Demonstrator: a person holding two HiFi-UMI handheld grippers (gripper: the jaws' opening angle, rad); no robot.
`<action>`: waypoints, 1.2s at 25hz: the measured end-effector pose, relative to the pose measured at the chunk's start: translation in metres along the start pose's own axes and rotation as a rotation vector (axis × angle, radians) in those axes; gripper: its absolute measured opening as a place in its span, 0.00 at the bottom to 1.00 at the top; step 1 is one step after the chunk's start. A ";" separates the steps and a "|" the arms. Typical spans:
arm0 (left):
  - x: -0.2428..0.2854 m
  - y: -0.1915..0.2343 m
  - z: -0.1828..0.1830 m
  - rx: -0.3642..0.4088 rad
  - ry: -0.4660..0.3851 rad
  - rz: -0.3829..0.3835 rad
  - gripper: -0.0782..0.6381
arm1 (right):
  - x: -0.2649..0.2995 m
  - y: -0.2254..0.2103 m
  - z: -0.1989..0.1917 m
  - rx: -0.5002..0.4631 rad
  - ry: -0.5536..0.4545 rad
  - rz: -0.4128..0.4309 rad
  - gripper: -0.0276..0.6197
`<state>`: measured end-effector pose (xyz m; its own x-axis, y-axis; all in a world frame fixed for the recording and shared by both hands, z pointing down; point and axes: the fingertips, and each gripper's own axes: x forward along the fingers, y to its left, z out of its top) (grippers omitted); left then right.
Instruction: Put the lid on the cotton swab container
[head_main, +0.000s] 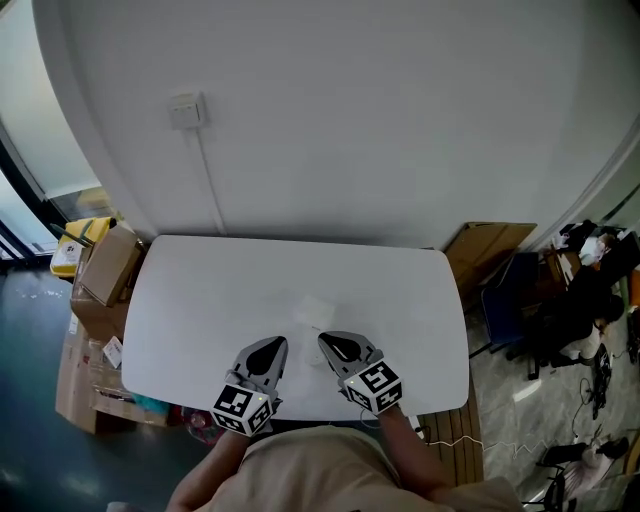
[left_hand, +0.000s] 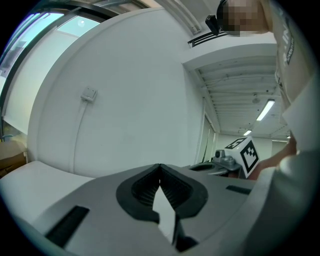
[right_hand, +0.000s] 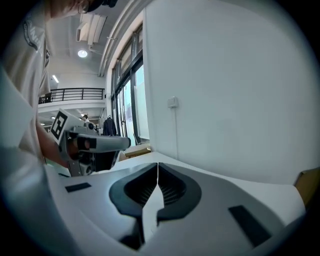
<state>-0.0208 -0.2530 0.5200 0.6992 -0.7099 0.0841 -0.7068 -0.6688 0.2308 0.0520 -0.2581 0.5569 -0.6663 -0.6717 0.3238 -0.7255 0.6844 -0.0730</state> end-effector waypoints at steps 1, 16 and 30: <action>0.000 0.000 0.001 0.005 0.000 -0.004 0.13 | 0.006 -0.001 -0.009 -0.015 0.033 0.004 0.07; -0.004 -0.003 -0.021 -0.033 0.032 -0.011 0.13 | 0.059 -0.001 -0.130 0.014 0.409 0.121 0.07; -0.005 0.002 -0.023 -0.034 0.031 -0.005 0.13 | 0.062 0.000 -0.159 0.054 0.496 0.137 0.07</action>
<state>-0.0233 -0.2461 0.5424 0.7063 -0.6989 0.1125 -0.6993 -0.6642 0.2643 0.0383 -0.2547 0.7270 -0.6034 -0.3527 0.7152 -0.6540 0.7321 -0.1907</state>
